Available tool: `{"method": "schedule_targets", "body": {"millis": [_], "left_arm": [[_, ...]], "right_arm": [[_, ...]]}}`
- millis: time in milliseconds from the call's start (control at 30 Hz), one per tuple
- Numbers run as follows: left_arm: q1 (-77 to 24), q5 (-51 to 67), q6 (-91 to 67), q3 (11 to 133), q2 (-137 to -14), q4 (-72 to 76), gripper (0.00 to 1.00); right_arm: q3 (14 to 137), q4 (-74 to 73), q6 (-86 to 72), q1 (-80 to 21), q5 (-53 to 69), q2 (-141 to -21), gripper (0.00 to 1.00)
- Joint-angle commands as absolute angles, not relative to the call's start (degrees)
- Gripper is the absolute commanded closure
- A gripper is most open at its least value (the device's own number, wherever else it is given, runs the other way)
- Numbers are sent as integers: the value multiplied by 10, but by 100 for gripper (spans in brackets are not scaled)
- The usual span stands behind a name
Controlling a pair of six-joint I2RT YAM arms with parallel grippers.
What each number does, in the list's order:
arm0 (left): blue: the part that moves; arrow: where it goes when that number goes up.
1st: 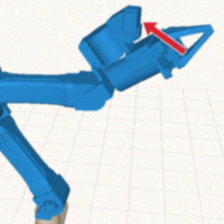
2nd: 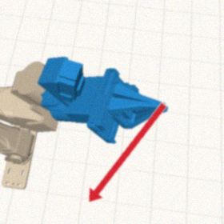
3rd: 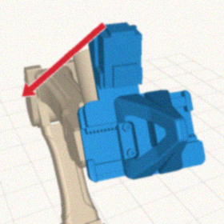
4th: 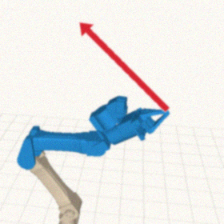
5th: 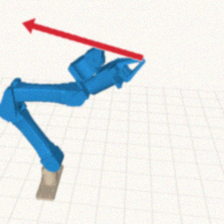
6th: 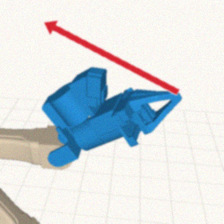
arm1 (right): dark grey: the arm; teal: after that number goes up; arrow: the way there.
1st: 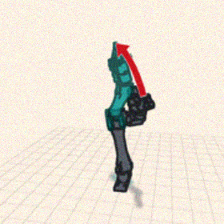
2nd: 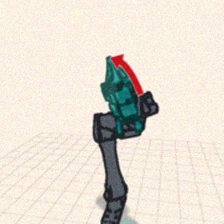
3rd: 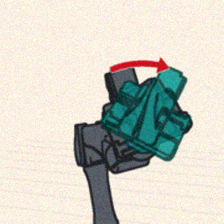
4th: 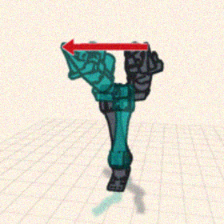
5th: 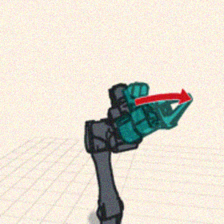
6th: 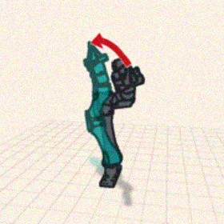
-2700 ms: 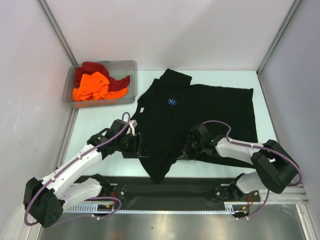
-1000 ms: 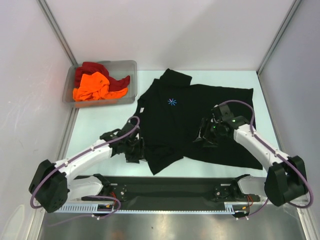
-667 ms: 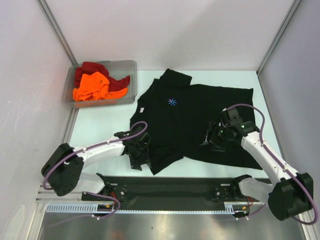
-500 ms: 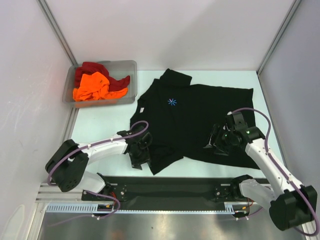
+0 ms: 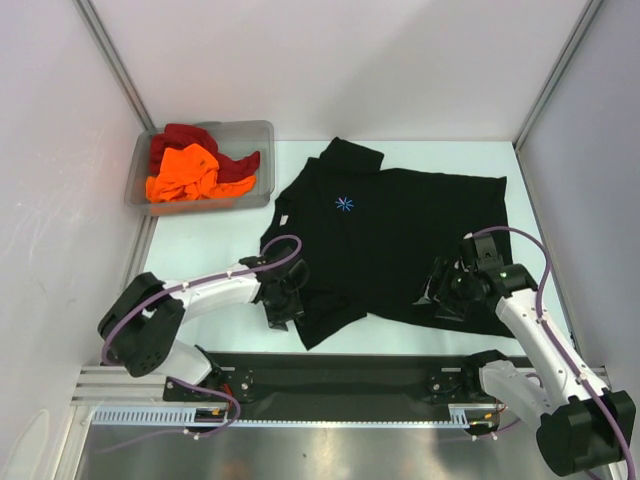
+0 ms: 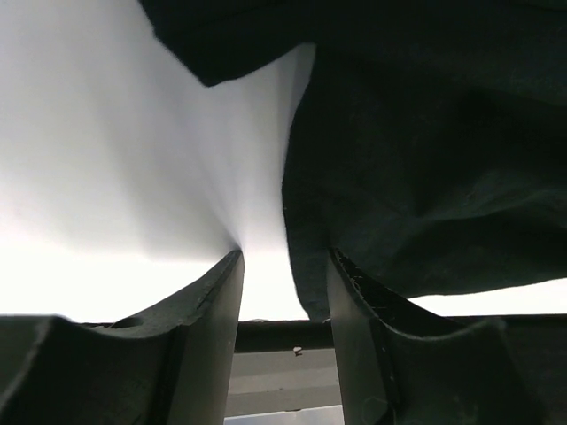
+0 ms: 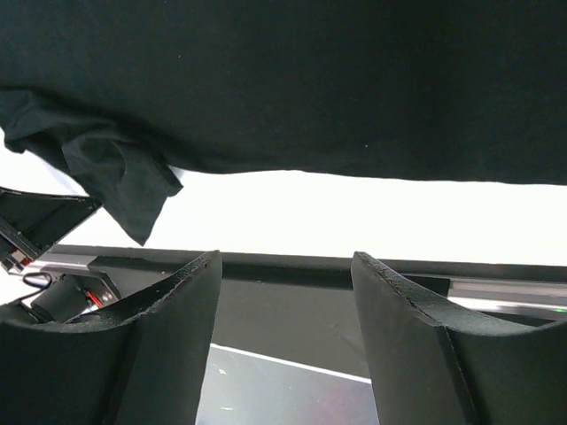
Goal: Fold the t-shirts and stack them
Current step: Fold the tshirt
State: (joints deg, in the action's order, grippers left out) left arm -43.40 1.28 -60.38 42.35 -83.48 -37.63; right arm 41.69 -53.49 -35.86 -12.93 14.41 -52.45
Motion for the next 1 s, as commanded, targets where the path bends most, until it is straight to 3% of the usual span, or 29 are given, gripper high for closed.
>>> {"method": "schedule_targets", "body": {"millis": [0,133,167,233,333,433,567,700,833,967], "left_arm": [[-436,-12,-613,429,-874,-347,52],[-434,-4,-613,423,-901,-338,63],[-433,-4,-614,417,-905,-325,73],[-428,15,-610,405,-914,-312,81],[-421,3,-585,414,-913,-315,85],[-420,-40,-562,432,-891,-340,100],[-420,-55,-542,450,-844,-372,100],[-420,-56,-526,450,-781,-399,100],[-420,-21,-493,436,-724,-410,100],[-420,10,-478,425,-680,-399,100]], "right_arm": [[431,-544,-344,-120,149,-528,34],[444,-552,-334,-115,148,-539,34],[446,-553,-331,-111,146,-542,34],[453,-563,-327,-106,142,-545,34],[447,-572,-332,-73,158,-548,33],[433,-579,-328,-8,178,-555,33],[431,-594,-317,88,168,-587,34],[422,-605,-308,196,184,-611,40],[428,-591,-310,234,137,-638,46],[429,-588,-308,342,126,-654,48]]}}
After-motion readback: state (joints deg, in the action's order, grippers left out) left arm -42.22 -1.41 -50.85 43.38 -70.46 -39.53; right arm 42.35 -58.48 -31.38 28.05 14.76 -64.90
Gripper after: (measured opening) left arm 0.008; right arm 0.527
